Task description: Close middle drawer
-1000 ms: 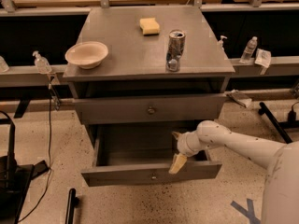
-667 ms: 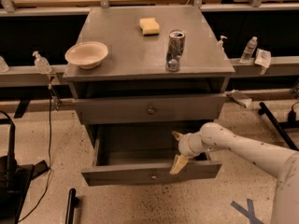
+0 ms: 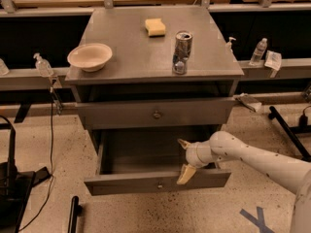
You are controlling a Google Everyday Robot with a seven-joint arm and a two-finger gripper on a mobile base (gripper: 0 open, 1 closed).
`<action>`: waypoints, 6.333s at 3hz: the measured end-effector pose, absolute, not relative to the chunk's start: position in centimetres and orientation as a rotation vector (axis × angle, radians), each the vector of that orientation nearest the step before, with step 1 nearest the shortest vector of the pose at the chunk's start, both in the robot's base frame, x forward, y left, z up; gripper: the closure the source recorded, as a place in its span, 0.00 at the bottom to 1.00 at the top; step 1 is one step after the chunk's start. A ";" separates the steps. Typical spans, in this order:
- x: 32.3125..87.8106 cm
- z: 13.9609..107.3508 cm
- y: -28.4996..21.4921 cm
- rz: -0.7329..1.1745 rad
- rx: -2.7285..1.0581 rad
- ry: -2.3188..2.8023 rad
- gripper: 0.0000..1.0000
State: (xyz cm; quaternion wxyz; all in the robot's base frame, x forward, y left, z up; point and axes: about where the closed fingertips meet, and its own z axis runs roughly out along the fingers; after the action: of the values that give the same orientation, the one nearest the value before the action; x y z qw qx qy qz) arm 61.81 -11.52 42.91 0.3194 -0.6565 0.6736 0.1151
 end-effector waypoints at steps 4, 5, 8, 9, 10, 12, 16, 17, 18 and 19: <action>55.2 47.7 -14.9 0.316 -1.711 1.659 0.32; 53.5 50.3 -15.7 0.484 -1.729 1.593 0.62; 49.5 47.0 -17.2 0.631 -1.823 1.436 1.00; 49.1 46.1 -16.7 0.656 -1.808 1.460 1.00; 47.3 43.2 -16.4 0.679 -1.779 1.547 1.00; 45.2 36.4 -15.0 0.677 -1.759 1.760 1.00; 52.8 32.7 -16.8 0.455 -1.606 1.944 1.00; 55.0 33.3 -16.9 0.421 -1.601 1.918 1.00; 55.0 33.3 -16.9 0.421 -1.603 1.917 1.00; 55.9 34.5 -15.8 0.409 -1.623 1.861 1.00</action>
Offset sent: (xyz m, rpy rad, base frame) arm -0.0708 -0.0348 0.0061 -0.0930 -0.0652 0.0126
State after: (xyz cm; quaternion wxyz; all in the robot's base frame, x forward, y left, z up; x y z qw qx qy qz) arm 55.93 -15.83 34.54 0.3139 -0.6156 0.7060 0.1553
